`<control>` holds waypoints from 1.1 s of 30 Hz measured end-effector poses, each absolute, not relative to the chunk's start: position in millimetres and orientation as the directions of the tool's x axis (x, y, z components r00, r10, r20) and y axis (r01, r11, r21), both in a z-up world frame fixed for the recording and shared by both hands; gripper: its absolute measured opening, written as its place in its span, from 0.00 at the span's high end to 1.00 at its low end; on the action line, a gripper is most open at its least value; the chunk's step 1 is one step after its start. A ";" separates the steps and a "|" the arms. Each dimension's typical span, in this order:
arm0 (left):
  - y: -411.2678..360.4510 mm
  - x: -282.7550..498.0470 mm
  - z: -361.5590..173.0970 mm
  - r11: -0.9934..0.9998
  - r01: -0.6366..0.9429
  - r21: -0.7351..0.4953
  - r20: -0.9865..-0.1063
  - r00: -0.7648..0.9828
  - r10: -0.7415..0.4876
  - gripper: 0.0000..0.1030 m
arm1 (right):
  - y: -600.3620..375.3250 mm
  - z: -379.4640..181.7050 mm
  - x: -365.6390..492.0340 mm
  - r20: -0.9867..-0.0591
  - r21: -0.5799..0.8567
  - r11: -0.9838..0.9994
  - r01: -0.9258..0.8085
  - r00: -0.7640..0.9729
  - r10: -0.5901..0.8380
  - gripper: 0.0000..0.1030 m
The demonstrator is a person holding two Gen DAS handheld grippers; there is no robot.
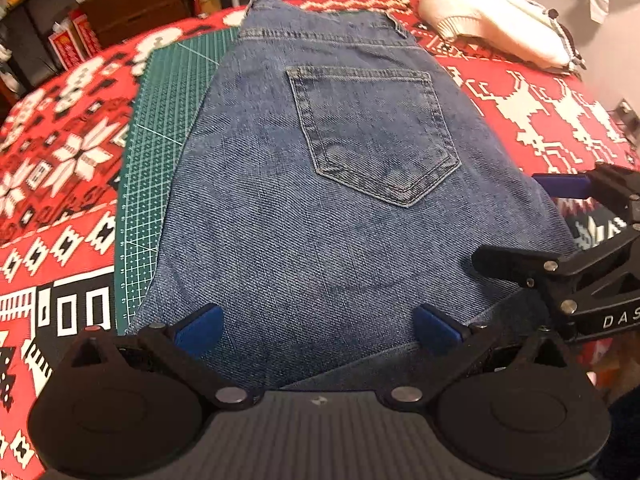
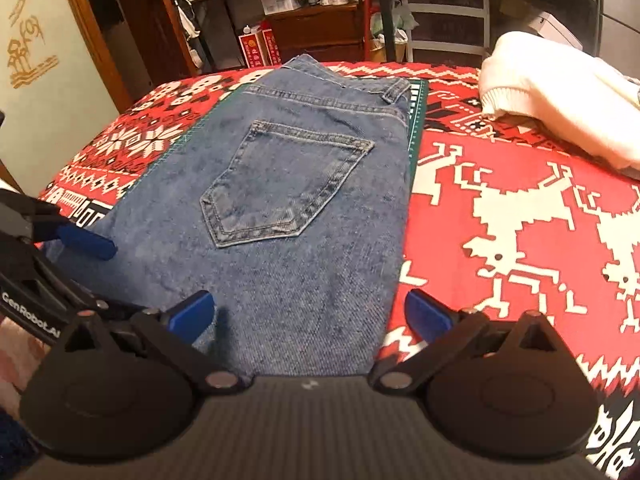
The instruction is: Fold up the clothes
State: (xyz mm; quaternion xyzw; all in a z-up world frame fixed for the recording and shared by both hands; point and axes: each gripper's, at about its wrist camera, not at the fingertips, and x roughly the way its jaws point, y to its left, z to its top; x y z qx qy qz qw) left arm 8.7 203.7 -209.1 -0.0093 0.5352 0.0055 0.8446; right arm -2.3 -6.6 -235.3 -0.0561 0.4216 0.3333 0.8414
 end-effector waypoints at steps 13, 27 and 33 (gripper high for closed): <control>191.9 -3.8 -206.7 0.993 -0.106 0.044 -0.843 0.530 0.094 0.07 | -11.6 -223.4 -10.7 -0.751 0.103 0.813 -0.573 0.491 0.441 0.00; 188.0 -1.8 -191.7 0.990 -0.111 0.085 -0.784 0.606 0.136 0.35 | -2.6 -198.5 -21.6 -0.671 0.049 0.811 -0.582 0.583 0.459 0.26; 195.5 -1.7 -192.3 0.990 -0.130 0.046 -0.775 0.621 0.117 0.49 | -4.8 -212.4 -21.3 -0.694 0.074 0.814 -0.576 0.557 0.456 0.66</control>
